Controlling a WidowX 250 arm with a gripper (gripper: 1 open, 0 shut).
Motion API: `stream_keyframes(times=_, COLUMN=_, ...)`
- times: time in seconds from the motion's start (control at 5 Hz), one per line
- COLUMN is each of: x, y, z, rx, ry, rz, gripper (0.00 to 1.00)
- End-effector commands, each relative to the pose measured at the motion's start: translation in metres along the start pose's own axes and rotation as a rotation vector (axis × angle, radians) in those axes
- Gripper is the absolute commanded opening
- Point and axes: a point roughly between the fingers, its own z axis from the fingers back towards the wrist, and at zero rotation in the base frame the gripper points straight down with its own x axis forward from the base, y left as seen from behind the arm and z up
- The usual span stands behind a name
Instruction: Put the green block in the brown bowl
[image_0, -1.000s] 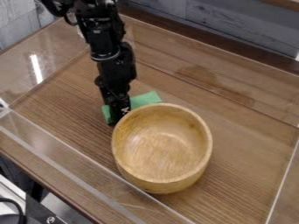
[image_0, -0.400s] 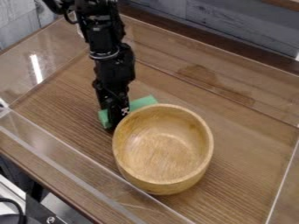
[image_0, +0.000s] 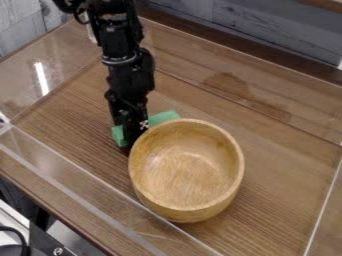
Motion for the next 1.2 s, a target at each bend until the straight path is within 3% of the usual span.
stream_keyframes(times=0.0, x=0.006, y=0.006, z=0.024, rx=0.044, ry=-0.057, rz=0.014, gripper=0.0)
stream_keyframes(times=1.0, x=0.007, y=0.0, z=0.045, rx=0.007, ry=-0.065, rz=0.054, gripper=0.0)
